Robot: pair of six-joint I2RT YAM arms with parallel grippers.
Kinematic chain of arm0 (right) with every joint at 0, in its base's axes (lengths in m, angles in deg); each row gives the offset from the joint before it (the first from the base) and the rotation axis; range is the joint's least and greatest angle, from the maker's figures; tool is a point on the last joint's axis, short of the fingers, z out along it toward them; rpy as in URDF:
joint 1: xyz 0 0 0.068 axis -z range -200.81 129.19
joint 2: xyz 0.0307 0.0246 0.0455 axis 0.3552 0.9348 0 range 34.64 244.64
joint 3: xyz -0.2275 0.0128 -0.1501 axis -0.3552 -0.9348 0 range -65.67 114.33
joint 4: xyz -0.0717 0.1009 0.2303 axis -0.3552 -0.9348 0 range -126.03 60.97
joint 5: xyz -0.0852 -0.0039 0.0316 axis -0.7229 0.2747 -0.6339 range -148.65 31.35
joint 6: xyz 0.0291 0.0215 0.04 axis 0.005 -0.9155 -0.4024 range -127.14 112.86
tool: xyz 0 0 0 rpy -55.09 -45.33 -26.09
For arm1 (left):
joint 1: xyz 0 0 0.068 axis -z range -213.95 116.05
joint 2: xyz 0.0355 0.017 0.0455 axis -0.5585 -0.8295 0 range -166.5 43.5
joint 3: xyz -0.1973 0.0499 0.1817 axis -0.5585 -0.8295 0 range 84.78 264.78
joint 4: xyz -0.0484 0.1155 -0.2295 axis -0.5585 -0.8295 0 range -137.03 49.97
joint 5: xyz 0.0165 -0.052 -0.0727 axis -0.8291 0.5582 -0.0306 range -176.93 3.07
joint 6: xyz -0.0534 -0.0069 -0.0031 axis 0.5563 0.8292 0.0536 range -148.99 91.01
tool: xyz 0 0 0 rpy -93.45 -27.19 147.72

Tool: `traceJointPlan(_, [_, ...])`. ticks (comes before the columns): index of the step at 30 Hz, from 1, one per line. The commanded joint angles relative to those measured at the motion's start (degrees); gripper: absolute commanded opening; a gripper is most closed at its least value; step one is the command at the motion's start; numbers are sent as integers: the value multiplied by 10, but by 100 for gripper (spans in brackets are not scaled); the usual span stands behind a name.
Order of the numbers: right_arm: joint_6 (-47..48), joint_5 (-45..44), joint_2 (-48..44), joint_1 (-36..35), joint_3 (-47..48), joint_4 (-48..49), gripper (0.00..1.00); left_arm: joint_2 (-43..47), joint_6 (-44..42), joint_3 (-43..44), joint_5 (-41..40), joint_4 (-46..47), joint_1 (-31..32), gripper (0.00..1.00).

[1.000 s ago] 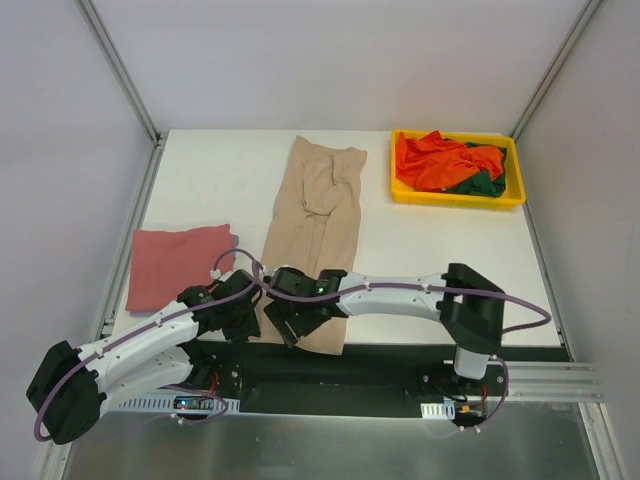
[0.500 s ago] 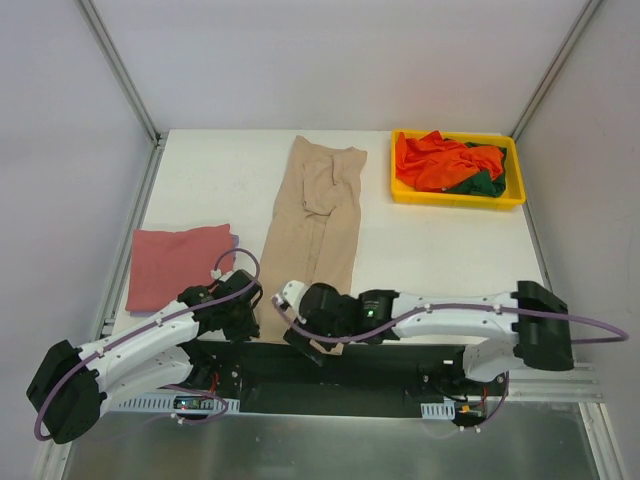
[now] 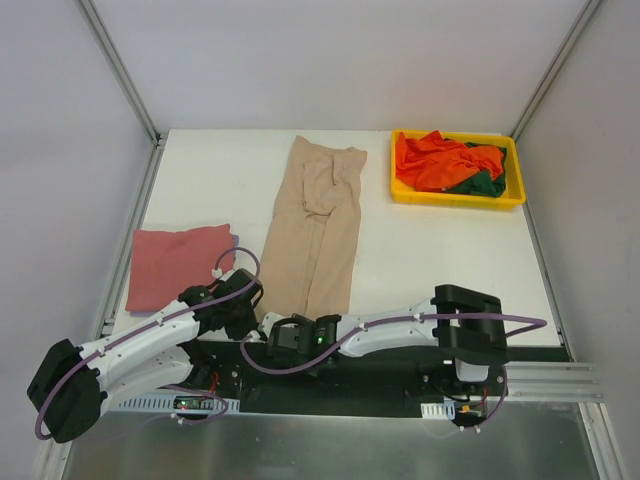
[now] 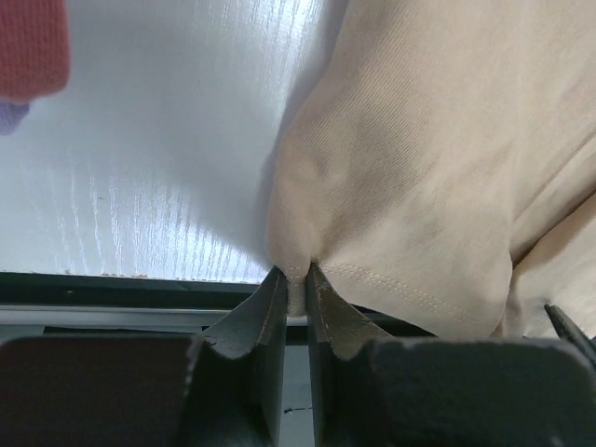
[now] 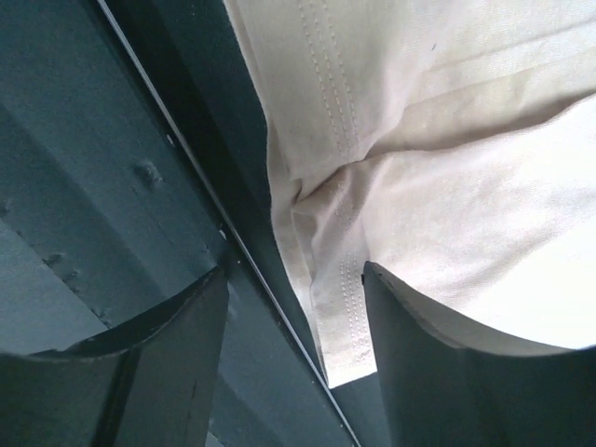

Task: Fold and stack the t-shirts
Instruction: Rotate the tshirt 90 degrees, then grab the bottom of the folded rectangular tshirt with both arms

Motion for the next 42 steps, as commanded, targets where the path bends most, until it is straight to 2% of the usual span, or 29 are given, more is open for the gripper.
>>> traceJointPlan(1, [-14,-103,25,2,15,-29,57,-7,7,-4,-8,-2,6,9])
traceJointPlan(3, [-13,-106,26,2,15,-29,49,-5,4,1,-3,-4,5,6])
traceJointPlan(5, [-14,-127,24,-3,13,-29,36,0,5,6,4,-5,5,2])
traceJointPlan(11, [-17,-201,10,-6,-3,-37,22,21,3,18,5,-16,6,0])
traceJointPlan(13, [-19,-207,-14,-9,-11,-47,12,22,3,24,8,-23,6,0])
traceJointPlan(16, [-7,-174,-37,-14,-26,-30,16,21,4,24,8,-27,6,0])
traceJointPlan(18, [-2,-152,-39,-19,-32,-15,12,19,4,25,8,-28,6,0])
traceJointPlan(20, [6,-111,-27,-19,-21,-13,27,18,4,25,10,-28,6,0])
traceJointPlan(21, [7,-95,-15,-22,-14,-10,28,19,6,24,10,-28,5,0])
traceJointPlan(27, [-12,-78,22,-33,11,-12,24,17,9,20,10,-28,6,0])
traceJointPlan(31, [-38,-50,-16,-32,-5,34,19,14,12,18,11,-28,6,0])
traceJointPlan(33, [-59,-39,-34,-32,-14,67,20,11,12,18,12,-28,5,0])
traceJointPlan(36, [-63,-35,-60,-33,-30,99,33,11,12,17,13,-28,5,0])
traceJointPlan(38, [-55,-38,-68,-32,-36,99,48,13,11,16,14,-28,6,0])
traceJointPlan(40, [-44,-37,-70,-32,-41,90,59,17,12,13,13,-28,6,0])
traceJointPlan(42, [-22,-56,-63,-32,-39,62,62,22,14,13,13,-27,6,0])
